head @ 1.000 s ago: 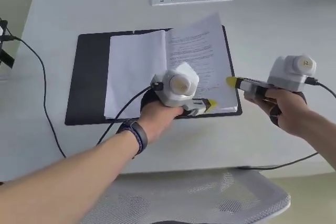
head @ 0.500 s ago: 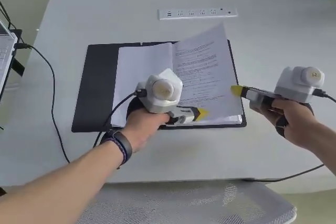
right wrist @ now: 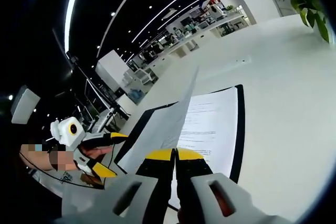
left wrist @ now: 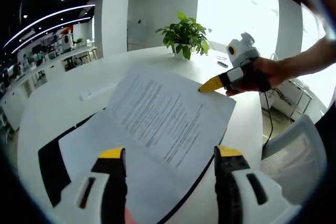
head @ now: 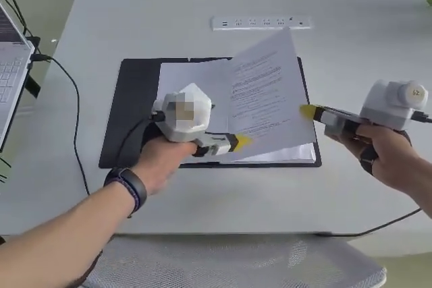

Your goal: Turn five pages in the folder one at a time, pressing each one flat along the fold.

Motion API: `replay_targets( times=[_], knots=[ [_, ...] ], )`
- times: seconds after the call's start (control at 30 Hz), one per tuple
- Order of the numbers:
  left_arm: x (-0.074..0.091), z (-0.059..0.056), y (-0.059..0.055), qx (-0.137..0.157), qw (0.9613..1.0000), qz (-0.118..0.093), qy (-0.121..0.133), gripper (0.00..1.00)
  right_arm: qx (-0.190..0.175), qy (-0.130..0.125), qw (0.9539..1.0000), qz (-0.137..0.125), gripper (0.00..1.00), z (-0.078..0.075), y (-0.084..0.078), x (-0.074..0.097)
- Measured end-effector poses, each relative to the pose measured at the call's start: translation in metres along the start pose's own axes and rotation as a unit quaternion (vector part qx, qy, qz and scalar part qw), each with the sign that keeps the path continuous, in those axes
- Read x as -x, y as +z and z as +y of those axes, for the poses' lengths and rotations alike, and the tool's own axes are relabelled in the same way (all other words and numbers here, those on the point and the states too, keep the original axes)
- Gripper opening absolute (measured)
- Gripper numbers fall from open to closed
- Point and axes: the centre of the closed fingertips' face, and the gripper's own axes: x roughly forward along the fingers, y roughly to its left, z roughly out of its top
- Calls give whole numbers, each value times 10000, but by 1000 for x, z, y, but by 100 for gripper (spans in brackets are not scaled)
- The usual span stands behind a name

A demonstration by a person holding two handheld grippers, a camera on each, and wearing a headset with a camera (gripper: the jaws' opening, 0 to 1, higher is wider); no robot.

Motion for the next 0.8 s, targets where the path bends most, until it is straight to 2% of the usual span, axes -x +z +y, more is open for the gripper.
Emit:
replay_targets(
  times=[0.37,0.8],
  knots=[
    [32,19,-6,112,9996,-100,226,72,215,306,9993,-69,0,29,14,-6],
    [69,33,-7,283,9980,-258,505,76,356,629,9973,-112,0,59,26,-21]
  ],
)
